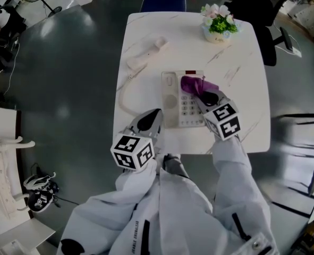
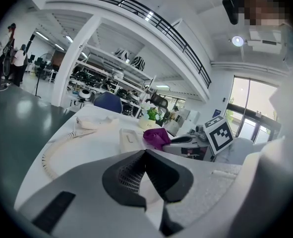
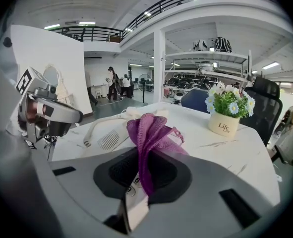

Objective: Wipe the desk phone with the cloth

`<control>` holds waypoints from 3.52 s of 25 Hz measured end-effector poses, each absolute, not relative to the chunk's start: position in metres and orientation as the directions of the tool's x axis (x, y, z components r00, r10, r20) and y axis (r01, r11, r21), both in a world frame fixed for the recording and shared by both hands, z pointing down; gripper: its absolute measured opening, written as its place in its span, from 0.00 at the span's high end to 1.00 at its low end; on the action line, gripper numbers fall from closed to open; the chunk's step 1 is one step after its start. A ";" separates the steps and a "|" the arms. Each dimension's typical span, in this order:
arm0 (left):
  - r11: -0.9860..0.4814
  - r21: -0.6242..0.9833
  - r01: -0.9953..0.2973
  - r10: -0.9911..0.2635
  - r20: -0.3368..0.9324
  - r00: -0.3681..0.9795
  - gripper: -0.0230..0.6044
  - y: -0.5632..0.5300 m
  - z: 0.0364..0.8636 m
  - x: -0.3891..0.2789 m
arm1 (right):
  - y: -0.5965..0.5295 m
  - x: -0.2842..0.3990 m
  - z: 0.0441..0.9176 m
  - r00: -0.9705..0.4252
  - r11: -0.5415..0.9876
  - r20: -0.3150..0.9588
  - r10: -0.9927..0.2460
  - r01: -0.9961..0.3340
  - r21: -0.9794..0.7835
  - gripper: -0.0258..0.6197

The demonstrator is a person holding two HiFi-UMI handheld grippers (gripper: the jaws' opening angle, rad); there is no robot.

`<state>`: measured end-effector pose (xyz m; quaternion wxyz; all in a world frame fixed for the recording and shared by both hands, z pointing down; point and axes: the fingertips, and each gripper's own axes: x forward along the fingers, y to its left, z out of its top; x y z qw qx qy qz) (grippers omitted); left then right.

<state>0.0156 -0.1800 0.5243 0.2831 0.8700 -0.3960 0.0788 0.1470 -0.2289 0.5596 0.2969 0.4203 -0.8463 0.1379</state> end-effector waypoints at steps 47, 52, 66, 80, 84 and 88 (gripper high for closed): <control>-0.544 0.456 -0.704 -0.632 0.330 0.702 0.97 -0.115 0.526 0.043 | -0.141 0.140 0.581 -0.522 0.689 0.675 -0.521 -0.724 -0.028 0.90; -0.539 0.457 -0.708 -0.630 0.339 0.699 0.97 -0.110 0.531 0.042 | -0.134 0.140 0.584 -0.521 0.689 0.676 -0.520 -0.724 -0.028 0.90; -0.541 0.450 -0.711 -0.633 0.338 0.696 0.97 -0.103 0.529 0.041 | -0.109 0.135 0.591 -0.536 0.706 0.699 -0.473 -0.705 -0.063 0.90; -0.549 0.407 -0.730 -0.672 0.305 0.675 0.97 -0.107 0.500 0.033 | -0.090 0.134 0.568 -0.611 0.679 0.606 -0.509 -0.718 -0.154 0.90; -0.551 0.393 -0.736 -0.688 0.284 0.667 0.97 -0.114 0.491 0.032 | -0.096 0.141 0.551 -0.626 0.640 0.516 -0.585 -0.747 -0.182 0.90; -0.547 0.388 -0.742 -0.699 0.276 0.659 0.97 -0.119 0.487 0.030 | -0.103 0.144 0.533 -0.645 0.615 0.432 -0.631 -0.755 -0.229 0.90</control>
